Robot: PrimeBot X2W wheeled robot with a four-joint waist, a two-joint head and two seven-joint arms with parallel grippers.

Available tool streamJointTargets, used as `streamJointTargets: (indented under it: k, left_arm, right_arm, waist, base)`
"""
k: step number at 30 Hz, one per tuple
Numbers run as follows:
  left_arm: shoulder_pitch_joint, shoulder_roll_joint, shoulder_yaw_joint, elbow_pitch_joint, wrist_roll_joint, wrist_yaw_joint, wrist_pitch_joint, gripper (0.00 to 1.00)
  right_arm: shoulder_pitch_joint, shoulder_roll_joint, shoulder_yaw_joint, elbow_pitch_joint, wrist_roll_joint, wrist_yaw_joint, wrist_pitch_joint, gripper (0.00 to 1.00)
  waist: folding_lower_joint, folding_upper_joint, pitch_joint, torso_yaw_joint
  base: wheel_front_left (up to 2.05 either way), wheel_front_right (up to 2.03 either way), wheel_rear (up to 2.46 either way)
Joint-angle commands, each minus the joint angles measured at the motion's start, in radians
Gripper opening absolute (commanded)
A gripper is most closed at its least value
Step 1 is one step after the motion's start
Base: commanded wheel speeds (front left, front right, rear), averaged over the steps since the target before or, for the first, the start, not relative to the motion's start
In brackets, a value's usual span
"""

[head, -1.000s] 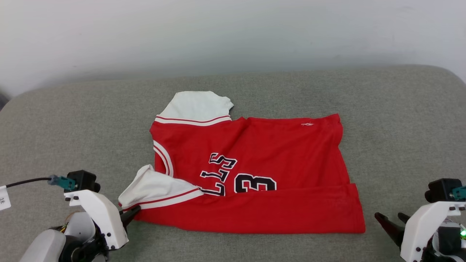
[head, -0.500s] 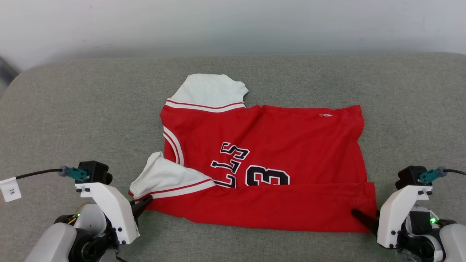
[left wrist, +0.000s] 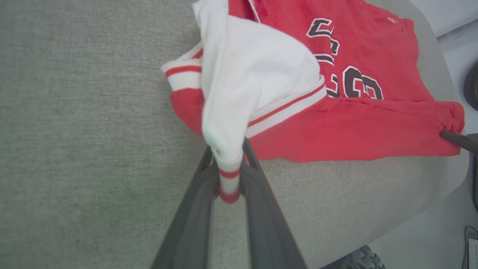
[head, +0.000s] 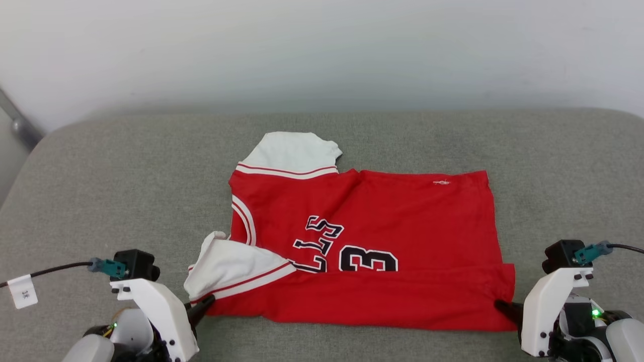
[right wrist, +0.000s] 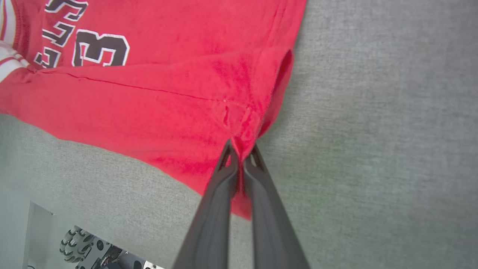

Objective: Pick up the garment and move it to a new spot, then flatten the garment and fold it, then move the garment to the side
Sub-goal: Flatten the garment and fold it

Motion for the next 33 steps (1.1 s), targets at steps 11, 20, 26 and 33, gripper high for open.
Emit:
streamJointTargets:
  k: [11,20,26,33]
  left_arm:
    - [0.131,0.023,-0.002,-0.079,-0.018,0.049,0.019,0.0]
    - [0.221,0.003,-0.015,-0.09,-0.049,0.078,0.04,0.0]
    - [0.194,-0.03,-0.008,-0.049,-0.046,0.058,-0.017,1.0]
    - [0.151,-0.027,0.035,-0.037,0.02,0.08,-0.16,1.0]
  right_arm:
    - [0.079,-0.04,0.006,-0.033,0.033,0.0,-0.004,0.0]
    - [0.134,-0.024,-0.003,-0.005,0.028,0.0,-0.017,0.0]
    - [0.155,-0.014,0.006,-0.027,0.023,0.0,-0.136,1.0]
    - [0.156,-0.019,0.0,-0.103,-0.068,0.0,-0.407,1.0]
  waist:
    - [-0.0001,0.0,-0.118,0.012]
    - [-0.0001,0.0,-0.127,0.005]
    - [-0.0001,0.0,-0.112,-0.001]
    - [-0.0001,0.0,-0.115,-0.041]
  base:
    - [0.0,0.0,0.0]
    - [0.0,0.0,0.0]
    - [0.0,0.0,0.0]
    - [0.0,0.0,0.0]
